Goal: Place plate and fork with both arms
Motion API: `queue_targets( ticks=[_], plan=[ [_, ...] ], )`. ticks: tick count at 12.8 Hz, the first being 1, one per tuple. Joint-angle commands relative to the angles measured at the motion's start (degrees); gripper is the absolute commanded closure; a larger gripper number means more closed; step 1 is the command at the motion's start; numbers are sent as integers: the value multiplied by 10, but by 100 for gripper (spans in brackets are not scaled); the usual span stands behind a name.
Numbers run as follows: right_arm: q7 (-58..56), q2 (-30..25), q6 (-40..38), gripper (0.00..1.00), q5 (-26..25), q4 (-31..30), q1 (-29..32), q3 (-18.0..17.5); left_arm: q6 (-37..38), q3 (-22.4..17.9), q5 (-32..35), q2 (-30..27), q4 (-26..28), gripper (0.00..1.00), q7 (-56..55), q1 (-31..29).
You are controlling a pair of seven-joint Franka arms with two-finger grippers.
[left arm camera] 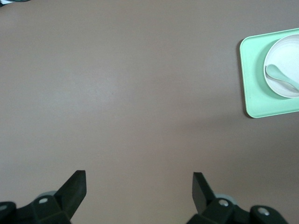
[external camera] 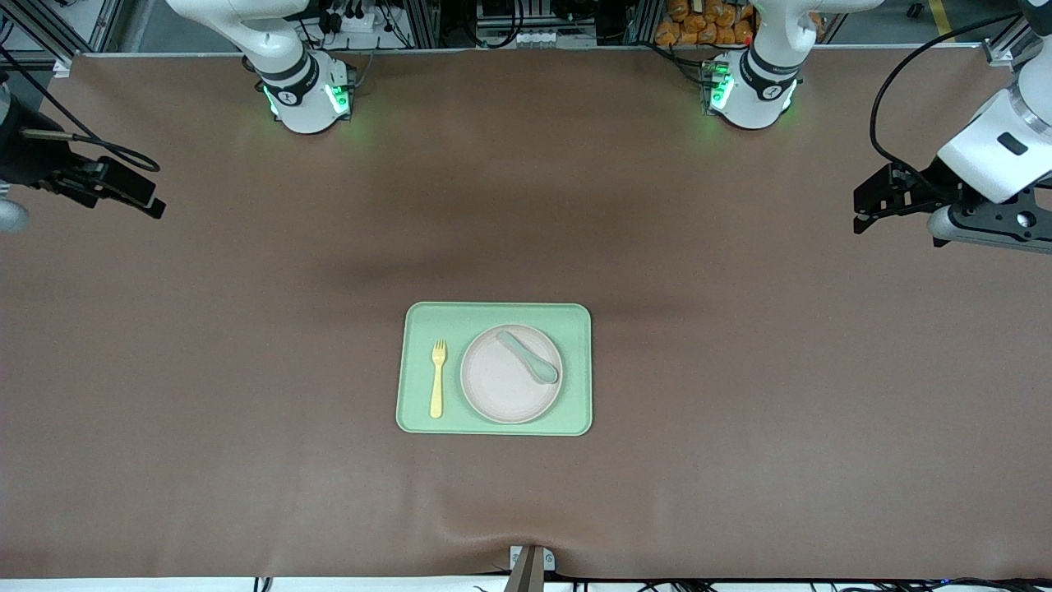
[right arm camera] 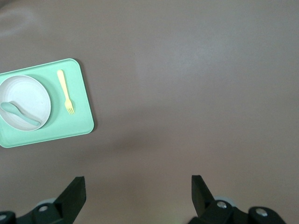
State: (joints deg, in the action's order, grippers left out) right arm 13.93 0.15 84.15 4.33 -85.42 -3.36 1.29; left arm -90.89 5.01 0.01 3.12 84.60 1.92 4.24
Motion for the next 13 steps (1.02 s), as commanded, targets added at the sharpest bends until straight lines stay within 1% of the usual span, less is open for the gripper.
queue_targets(
  ticks=[1, 2, 4, 7, 13],
  plan=[
    [-40, -9, 9, 0, -1, -13, 35, -21, -4, 3, 3, -7, 3, 0, 6, -5],
    [-61, -9, 11, 0, -1, -13, 59, -36, -4, 3, 4, -7, 3, 0, 6, -5],
    [-66, -9, 9, 0, -2, -14, 66, -41, -4, 3, 3, -7, 3, 0, 6, -5],
    [-82, -9, 14, 0, -21, -13, 79, -67, -4, 3, 3, -7, 3, 0, 6, -5],
    [-81, -8, 18, 0, -23, -13, 76, -67, -4, 3, 3, -7, 3, 0, 6, -5]
  ],
)
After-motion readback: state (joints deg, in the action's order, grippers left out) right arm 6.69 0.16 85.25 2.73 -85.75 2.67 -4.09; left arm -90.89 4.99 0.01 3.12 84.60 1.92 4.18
